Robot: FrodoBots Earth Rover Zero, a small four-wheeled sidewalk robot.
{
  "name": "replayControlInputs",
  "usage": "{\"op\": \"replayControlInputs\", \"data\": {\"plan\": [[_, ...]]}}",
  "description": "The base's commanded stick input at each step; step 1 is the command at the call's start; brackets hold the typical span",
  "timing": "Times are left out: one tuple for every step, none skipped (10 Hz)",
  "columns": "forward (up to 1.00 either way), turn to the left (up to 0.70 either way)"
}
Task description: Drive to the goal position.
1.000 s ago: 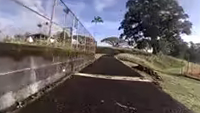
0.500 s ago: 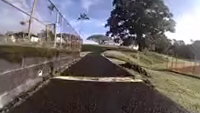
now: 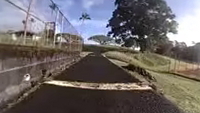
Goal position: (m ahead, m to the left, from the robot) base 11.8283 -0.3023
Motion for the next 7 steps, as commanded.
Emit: {"op": "replayControlInputs", "data": {"plan": [[0.70,0.00],[0.70,0.00],[0.70,0.00],[0.70,0.00],[0.70,0.00],[0.70,0.00],[0.70,0.00]]}}
